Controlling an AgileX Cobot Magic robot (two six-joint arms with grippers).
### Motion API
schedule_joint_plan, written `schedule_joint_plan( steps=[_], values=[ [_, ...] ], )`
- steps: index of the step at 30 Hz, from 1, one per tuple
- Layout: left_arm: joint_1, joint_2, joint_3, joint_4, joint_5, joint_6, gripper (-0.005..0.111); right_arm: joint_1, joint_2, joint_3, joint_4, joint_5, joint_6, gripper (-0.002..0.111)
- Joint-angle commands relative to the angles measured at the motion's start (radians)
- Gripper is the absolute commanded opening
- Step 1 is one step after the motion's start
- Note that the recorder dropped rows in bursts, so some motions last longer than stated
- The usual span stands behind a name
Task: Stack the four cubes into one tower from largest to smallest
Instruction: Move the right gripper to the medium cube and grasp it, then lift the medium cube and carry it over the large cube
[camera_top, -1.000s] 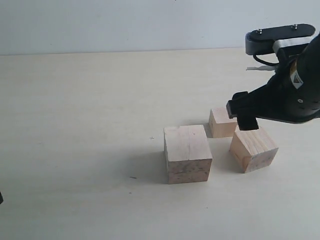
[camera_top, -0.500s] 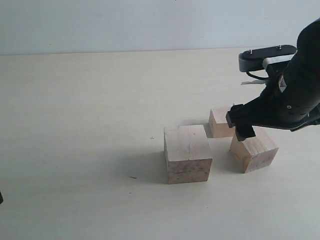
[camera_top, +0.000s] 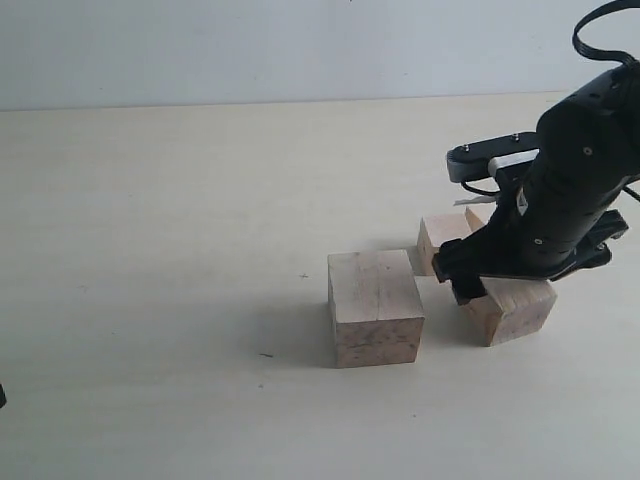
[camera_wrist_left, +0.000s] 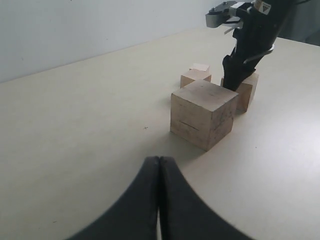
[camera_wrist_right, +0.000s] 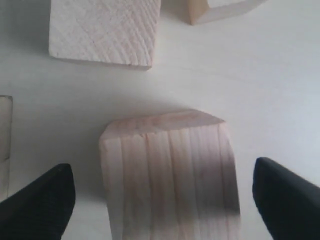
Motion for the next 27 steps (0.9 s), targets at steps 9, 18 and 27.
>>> schedule_joint_plan(
  steps=[9,18,27],
  values=[
    [0.001,-0.007,0.003,-0.003,-0.001,0.001,0.0,-0.006,0.077,0.005,-0.012,-0.057,0.02,0.075],
    [0.001,-0.007,0.003,-0.003,-0.001,0.0,0.0,-0.006,0.04,0.005,0.0,-0.036,0.037,0.023],
    [0.001,-0.007,0.003,-0.003,-0.001,0.0,0.0,0.008,-0.239,-0.005,0.214,0.145,-0.023,0.019]
  ],
)
